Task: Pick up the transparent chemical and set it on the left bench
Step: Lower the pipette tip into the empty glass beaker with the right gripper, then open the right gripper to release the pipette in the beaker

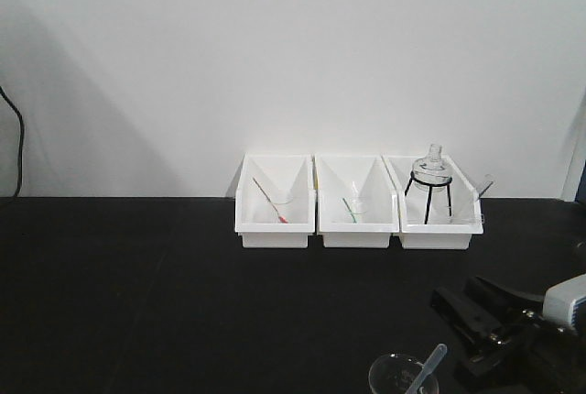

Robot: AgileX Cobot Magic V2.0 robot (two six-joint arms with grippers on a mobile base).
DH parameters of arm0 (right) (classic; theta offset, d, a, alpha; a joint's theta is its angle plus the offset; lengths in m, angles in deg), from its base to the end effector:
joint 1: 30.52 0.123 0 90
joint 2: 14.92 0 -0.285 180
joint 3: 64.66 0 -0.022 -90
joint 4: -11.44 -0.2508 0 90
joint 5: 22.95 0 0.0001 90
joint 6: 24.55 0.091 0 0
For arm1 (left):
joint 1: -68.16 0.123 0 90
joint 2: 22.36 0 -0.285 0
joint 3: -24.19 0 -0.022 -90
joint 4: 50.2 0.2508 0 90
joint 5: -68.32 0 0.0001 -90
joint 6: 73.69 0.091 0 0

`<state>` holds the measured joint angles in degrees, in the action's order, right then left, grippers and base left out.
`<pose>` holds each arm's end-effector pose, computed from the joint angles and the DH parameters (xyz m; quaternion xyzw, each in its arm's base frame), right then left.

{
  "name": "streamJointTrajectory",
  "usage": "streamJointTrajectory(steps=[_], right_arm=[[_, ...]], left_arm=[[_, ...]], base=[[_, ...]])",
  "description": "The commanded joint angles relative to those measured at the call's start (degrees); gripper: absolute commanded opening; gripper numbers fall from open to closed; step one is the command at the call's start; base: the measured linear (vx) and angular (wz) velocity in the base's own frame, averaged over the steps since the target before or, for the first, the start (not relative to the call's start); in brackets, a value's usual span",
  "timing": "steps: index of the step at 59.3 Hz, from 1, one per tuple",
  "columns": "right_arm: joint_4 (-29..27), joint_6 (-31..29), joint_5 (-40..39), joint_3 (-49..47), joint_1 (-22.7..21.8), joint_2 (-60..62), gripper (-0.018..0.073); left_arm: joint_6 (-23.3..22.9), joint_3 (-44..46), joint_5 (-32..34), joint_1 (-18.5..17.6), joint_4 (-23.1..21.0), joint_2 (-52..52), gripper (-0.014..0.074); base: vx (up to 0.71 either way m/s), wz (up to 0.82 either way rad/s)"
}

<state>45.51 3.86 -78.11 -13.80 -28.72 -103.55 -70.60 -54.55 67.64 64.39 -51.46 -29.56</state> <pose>0.2522 0.0498 0.2321 -0.1351 0.6915 0.2207 0.6745 0.0566 -0.0038 0.2037 0.0336 0.6851 -0.0124 0.7275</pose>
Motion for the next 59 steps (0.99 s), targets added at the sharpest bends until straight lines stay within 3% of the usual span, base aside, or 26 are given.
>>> streamJointTrajectory(steps=[1, 13, 23, 32, 59], right_arm=[[-0.55, 0.08, 7.02, -1.27, -0.13, 7.68, 0.0269], [5.12, 7.00, 30.26, -1.27, -0.13, 24.59, -0.0011], [18.53, 18.13, 41.95, -0.22, -0.13, 35.74, -0.0010], [26.36, 25.79, 43.36, 0.57, -0.13, 43.42, -0.0007], [27.56, 26.43, 43.37, 0.57, -0.13, 47.89, -0.0007]], left_arm=[[-0.45, -0.93, 4.49, -0.10, -0.04, 1.10, -0.0004], [-0.45, -0.93, 4.49, -0.10, -0.04, 1.10, -0.0004], [-0.45, -0.93, 4.49, -0.10, -0.04, 1.10, -0.0004], [-0.45, -0.93, 4.49, -0.10, -0.04, 1.10, -0.0004], [-0.45, -0.93, 4.49, -0.10, -0.04, 1.10, -0.0004]], base=[[0.00, 0.00], [0.00, 0.00], [0.00, 0.00], [0.00, 0.00], [0.00, 0.00]])
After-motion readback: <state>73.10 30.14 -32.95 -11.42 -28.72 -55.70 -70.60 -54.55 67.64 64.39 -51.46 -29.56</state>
